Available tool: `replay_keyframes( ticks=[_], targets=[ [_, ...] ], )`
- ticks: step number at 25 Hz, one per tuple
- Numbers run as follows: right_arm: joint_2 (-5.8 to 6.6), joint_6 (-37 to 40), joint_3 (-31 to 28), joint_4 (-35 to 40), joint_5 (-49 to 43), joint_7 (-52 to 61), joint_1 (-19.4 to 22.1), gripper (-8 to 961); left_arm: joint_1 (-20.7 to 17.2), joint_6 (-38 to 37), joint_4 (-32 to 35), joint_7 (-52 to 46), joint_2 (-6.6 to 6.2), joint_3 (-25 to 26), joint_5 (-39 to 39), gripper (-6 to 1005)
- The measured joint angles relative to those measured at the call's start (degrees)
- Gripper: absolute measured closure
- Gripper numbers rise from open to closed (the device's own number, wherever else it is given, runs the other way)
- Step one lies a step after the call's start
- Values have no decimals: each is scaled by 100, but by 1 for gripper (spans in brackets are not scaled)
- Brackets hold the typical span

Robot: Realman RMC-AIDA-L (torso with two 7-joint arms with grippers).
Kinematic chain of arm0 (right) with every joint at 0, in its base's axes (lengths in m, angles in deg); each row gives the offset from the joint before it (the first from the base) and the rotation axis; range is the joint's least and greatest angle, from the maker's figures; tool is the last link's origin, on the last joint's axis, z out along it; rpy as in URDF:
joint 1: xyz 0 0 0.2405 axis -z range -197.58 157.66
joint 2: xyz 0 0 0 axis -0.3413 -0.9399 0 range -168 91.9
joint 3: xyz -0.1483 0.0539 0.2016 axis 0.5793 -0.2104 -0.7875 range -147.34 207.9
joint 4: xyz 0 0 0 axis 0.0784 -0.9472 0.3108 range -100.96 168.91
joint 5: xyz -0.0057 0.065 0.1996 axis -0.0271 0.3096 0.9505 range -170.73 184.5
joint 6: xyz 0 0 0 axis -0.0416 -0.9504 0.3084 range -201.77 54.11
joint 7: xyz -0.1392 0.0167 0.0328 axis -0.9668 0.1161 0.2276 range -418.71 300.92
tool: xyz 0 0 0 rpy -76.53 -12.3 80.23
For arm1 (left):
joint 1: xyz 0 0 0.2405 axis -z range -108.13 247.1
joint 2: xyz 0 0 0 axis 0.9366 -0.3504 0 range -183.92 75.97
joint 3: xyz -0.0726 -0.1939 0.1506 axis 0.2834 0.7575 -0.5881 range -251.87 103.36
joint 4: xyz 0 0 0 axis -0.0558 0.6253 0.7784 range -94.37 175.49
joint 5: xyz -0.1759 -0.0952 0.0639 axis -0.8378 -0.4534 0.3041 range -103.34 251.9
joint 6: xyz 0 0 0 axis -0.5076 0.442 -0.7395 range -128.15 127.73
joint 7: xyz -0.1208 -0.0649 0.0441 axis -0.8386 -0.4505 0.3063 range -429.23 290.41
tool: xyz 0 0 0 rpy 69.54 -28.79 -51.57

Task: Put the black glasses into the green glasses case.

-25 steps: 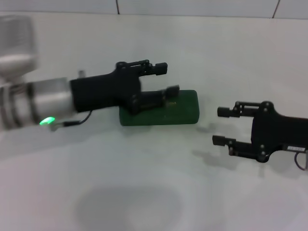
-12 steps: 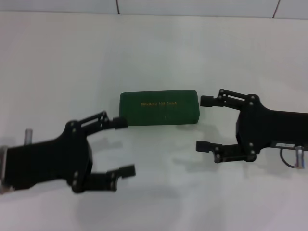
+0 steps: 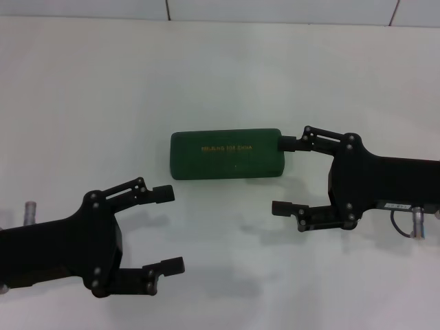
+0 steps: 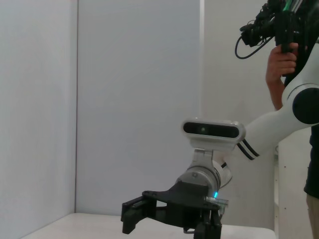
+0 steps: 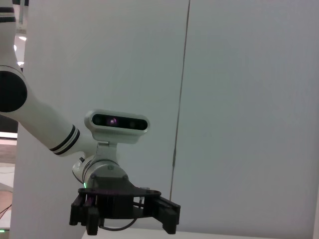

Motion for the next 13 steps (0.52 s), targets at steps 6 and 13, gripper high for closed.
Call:
replay_keyframes(
  ticks=[6,13],
  targets=[
    [0,-10,0,0,2,-28,-4,100,6,-4,0,5,-1,28,4,111],
    [0,-36,-12,0,3,-63,-5,100,-3,-2,1,22,7,27,-22,111]
  ],
)
